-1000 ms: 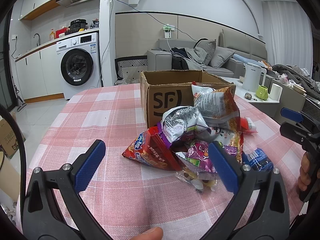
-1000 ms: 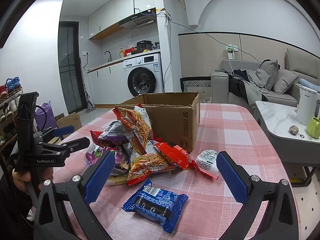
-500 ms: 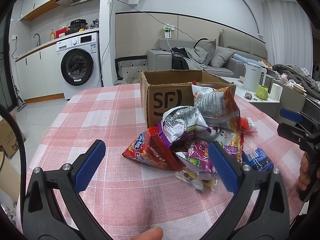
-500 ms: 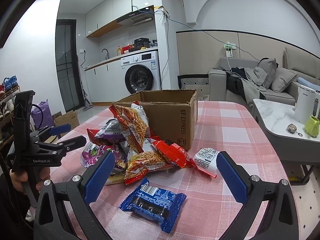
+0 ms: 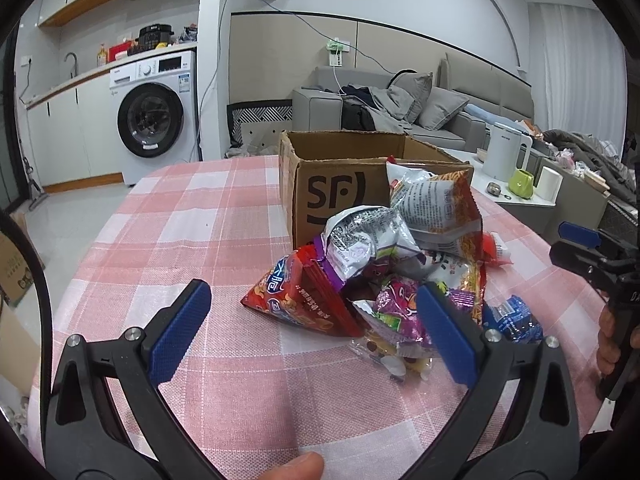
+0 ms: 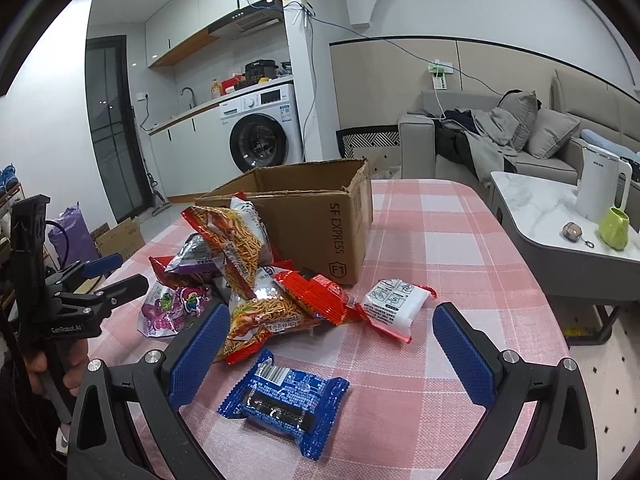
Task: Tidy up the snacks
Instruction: 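Grasp the blue biscuit pack with the right tool while the left tool grasps the purple candy bag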
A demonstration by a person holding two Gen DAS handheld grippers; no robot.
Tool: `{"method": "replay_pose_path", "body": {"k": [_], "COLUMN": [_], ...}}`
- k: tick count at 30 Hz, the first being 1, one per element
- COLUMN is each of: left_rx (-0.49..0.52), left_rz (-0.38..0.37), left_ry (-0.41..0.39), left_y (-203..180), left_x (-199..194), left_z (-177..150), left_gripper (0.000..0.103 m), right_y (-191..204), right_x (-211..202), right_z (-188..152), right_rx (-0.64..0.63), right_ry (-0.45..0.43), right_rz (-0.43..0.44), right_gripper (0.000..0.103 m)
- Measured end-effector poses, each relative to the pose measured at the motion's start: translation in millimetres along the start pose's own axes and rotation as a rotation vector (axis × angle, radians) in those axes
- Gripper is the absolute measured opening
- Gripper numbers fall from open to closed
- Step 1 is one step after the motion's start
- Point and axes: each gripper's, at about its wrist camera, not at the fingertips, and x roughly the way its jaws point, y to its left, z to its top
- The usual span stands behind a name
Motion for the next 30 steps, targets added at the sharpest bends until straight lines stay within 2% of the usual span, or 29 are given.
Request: {"method": "replay_pose_path", "body": {"k": [11,19,25,27,28,30], "left_rx": [0.006,0.030,0.070,0.076,0.077,0.076], "left_rz": [-0.086,-0.113,-0.135,-0.160,-0.171,-0.171], "left_ry": [0.090,0.164,0.216,0.231,0.235,0.244], "left_y": [-12,-31,-46,-50,-51,-52], "left_x": [5,19,33,38,39,43], "left_z": [3,2,1,1,1,0], "left_gripper": [0.102,0.102,0.102,0.102,0.101,0.090], "right_y": [8,11,16,17,18,19], "right_x": [21,43,54,58,60,62], "right_z": [-10,-24,-31,-34,-35,-36], "right_rx": [-0.025,-0.002,-0.027,-0.031,-0.033,-0.039], "right_ry": [0.168,0.309,0.357,0.371,0.377,0.392], "right_rz": [0.005,0.099,0.110,0.116,0.117,0.119], "right_gripper": [0.103,0.103,0.102,0.098,0.093,0.088]}}
